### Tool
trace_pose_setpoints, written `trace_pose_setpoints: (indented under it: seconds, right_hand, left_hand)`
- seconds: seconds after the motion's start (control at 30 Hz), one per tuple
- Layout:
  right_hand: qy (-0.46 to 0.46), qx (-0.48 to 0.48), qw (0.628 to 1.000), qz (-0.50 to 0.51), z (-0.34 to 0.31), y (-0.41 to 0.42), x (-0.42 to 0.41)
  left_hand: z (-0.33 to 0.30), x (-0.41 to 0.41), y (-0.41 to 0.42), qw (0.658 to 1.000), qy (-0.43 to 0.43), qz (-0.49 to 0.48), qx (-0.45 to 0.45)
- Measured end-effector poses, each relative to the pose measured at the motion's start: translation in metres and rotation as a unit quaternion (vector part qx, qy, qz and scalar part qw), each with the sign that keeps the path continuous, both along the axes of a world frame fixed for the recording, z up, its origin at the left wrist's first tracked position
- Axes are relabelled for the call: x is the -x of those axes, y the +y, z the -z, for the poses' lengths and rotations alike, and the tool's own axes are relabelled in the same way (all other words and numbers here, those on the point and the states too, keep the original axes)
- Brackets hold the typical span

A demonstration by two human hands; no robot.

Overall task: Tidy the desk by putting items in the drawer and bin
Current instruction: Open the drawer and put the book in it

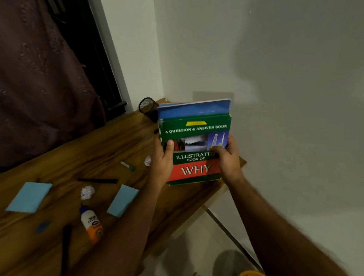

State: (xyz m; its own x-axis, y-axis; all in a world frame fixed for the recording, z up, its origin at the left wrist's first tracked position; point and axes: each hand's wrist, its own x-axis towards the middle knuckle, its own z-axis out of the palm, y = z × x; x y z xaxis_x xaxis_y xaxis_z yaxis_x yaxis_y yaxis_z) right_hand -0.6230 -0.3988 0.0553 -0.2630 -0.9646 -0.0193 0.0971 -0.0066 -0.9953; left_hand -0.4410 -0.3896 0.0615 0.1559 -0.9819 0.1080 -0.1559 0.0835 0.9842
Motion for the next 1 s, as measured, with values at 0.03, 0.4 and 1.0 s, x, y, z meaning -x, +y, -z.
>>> trace_pose_setpoints:
  seconds: [0.03, 0.4, 1.0]
  right_hand:
    - [-0.007, -0.001, 1.000, 0.018, 0.003, 0.000, -0.002]
    - [0.032, -0.003, 0.999, -0.009, 0.015, 0.013, 0.000]
    - [0.135, -0.035, 0.987, -0.080, 0.028, 0.017, 0.013]
  left_hand:
    - [0.004, 0.001, 0.002, 1.000, -0.018, 0.005, 0.001]
    - [0.023, 0.002, 0.017, 0.998, -0.051, -0.008, -0.036]
    - [0.030, -0.008, 0.012, 0.987, -0.157, -0.028, -0.035]
